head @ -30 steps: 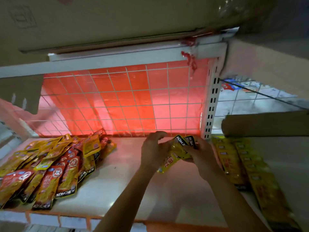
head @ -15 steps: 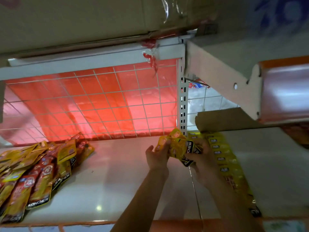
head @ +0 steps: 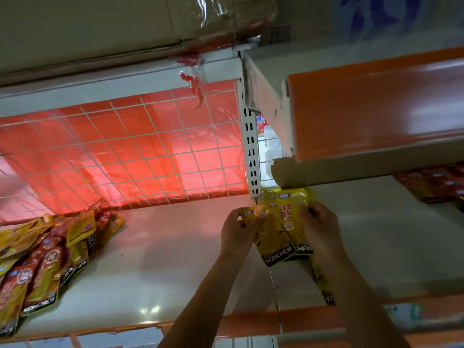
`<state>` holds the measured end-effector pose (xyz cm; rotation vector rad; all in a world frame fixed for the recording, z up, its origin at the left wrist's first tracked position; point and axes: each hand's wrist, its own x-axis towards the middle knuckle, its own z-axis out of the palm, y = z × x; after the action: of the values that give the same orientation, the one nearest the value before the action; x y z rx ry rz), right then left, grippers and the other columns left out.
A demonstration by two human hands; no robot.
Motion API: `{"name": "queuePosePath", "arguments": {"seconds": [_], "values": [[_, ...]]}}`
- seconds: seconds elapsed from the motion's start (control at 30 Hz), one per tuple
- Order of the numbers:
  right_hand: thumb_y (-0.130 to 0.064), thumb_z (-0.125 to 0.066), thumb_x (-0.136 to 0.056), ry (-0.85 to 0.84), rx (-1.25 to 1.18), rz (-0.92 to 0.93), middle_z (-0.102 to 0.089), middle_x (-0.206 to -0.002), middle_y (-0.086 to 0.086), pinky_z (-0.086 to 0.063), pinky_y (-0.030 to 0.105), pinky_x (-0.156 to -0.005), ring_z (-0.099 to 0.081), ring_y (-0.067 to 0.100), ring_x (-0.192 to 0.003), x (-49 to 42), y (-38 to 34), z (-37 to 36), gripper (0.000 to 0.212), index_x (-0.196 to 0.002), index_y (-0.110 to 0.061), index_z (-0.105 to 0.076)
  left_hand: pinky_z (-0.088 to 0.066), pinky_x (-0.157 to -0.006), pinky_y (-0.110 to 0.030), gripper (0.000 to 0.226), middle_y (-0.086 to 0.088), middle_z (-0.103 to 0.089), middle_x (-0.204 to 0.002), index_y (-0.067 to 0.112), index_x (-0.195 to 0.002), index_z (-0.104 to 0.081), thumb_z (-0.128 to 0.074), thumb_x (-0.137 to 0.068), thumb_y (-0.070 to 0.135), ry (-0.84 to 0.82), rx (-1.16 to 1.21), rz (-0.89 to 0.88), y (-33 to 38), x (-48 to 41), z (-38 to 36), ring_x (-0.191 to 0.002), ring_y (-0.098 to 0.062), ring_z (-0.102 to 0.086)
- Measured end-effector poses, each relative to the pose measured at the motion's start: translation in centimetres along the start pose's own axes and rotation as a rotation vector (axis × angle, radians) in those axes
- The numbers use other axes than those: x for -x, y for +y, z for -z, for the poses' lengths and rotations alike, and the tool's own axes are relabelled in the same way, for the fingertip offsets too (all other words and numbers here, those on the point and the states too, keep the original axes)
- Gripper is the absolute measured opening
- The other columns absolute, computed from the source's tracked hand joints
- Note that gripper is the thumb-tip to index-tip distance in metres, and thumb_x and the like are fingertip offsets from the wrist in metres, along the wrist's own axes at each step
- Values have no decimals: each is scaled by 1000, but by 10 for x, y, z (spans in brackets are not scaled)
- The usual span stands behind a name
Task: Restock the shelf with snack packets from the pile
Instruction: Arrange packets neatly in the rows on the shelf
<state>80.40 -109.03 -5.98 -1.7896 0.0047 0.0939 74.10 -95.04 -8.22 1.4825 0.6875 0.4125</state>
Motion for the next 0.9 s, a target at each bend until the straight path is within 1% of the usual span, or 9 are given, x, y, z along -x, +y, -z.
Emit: {"name": "queuePosePath", "arguments": {"seconds": [0.1,0.3,0.37,0.43,0.47,0.53,0.67,0.77,0.9], "values": [[-21,-50,-92,145,62,-5,-67,-101,12,-50,47,-87,-61,33,-96,-9,-1,18,24,-109,-11,-64,-53,-51,-21,23,-4,-68,-79,15,-109,-60,-68,-87,11,-109,-3,55,-3,7,-8,-56,-4,-65],[-25,-48,-95,170,115,8,-66,-98,4,-52,40,-83,-63,25,-91,-12,8,44,28,-120,-17,-59,-59,-78,-48,41,-14,-65,-98,21,-123,-58,-62,-88,0,-187,-123,21,-11,15,-19,-85,-28,-69],[-25,-50,-96,161,127,28,-62,-90,-1,-50,37,-78,-62,22,-85,-9,11,47,27,-121,-19,-57,-60,-71,-32,43,-8,-67,-97,26,-123,-59,-67,-86,6,-165,-252,-36,-12,15,-21,-83,-18,-69],[-25,-51,-95,142,141,43,-57,-80,-9,-47,35,-73,-60,18,-77,-5,12,49,27,-121,-21,-56,-49,-55,-8,44,6,-67,-88,26,-124,-60,-71,-84,12,-151,-376,-93,-11,15,-22,-73,1,-63],[-24,-51,-95,132,152,47,-55,-76,-12,-47,34,-72,-59,19,-76,-3,13,50,27,-121,-22,-55,-45,-52,-5,45,9,-66,-86,25,-125,-60,-72,-83,15,-150,-410,-110,-11,16,-22,-71,4,-61],[-20,-52,-93,105,167,51,-56,-77,-10,-47,33,-72,-61,22,-78,1,14,52,29,-122,-23,-55,-45,-55,-5,46,7,-67,-88,25,-127,-61,-72,-83,19,-149,-477,-150,-8,17,-23,-72,2,-61],[-21,-54,-93,38,212,84,-59,-81,-5,-46,33,-72,-61,23,-80,8,14,51,30,-123,-21,-54,-55,-78,-29,48,0,-67,-92,23,-129,-60,-73,-83,24,-144,-556,-198,-3,18,-23,-83,-16,-65],[-15,-55,-93,10,239,120,-55,-76,-10,-43,29,-67,-57,14,-70,12,15,48,31,-124,-18,-54,-54,-80,-32,47,-1,-66,-90,23,-127,-62,-74,-82,27,-135,-573,-215,-3,20,-23,-83,-17,-65],[-13,-56,-93,-25,254,144,-57,-85,-4,-41,25,-62,-55,9,-67,19,17,42,39,-131,-17,-49,-54,-78,-30,48,2,-63,-90,23,-125,-61,-77,-80,28,-92,-564,-238,-4,23,-24,-78,-14,-62]]}}
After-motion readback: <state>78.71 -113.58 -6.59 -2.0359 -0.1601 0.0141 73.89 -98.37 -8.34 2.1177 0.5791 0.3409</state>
